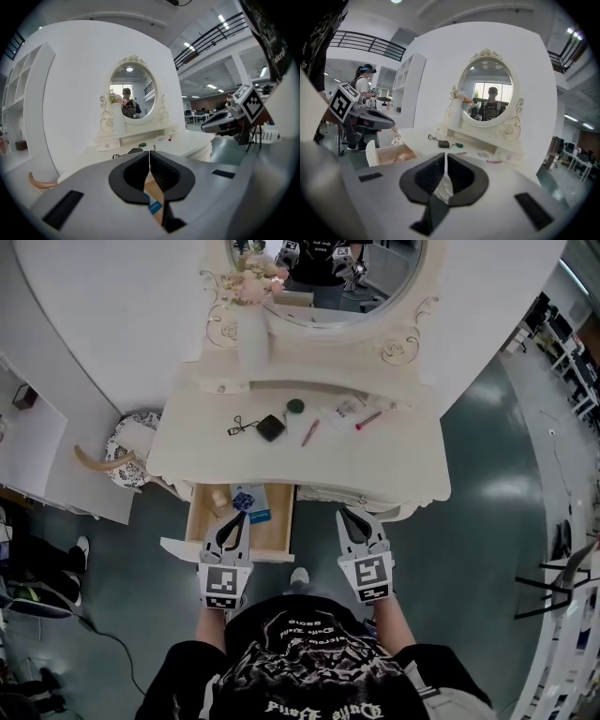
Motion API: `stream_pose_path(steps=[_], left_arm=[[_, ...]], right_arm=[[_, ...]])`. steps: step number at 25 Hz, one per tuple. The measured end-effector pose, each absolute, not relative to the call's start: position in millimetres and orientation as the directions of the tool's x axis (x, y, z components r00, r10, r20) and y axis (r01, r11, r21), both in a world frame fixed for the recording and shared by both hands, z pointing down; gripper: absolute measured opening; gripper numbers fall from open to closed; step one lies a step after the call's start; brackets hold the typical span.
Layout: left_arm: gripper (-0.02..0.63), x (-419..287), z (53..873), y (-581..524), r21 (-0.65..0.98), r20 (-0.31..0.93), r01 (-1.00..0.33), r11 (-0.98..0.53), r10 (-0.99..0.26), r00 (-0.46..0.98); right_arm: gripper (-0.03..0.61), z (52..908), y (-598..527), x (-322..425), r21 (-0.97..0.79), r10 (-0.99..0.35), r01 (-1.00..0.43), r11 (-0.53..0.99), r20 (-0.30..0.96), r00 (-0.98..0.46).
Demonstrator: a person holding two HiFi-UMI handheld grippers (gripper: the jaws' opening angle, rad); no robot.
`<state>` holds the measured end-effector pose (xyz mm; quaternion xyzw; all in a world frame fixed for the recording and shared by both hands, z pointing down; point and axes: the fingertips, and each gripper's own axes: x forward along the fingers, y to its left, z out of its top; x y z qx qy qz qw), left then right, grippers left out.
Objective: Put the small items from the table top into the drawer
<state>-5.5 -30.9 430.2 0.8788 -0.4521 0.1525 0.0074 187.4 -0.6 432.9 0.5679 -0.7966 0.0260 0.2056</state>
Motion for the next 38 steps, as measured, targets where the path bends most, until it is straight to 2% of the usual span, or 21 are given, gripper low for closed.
stream_pose_path(steps=[12, 26, 38], left_arm=[[0.018, 19, 434, -52, -0.127, 0.276, -0.852, -0.508, -0.843, 0.461], [0.018, -8, 433, -77, -0.119, 0.286, -0.877, -0.465, -0.862, 0.418], [0.018, -39, 432, -116, -0.107, 0.288, -0.872, -0.478, -0.854, 0.433]], right_arm=[[0.012, 439, -40, 205, 0.172, -0.853, -0.873, 0.457, 0.363, -0.375], [0.020, 448, -72, 182, 0.116, -0.823, -0.866, 0.487, 0.391, -0.411], [0.187, 450, -123, 145, 0.046, -0.783, -0.855, 0.517, 0.429, -0.450]])
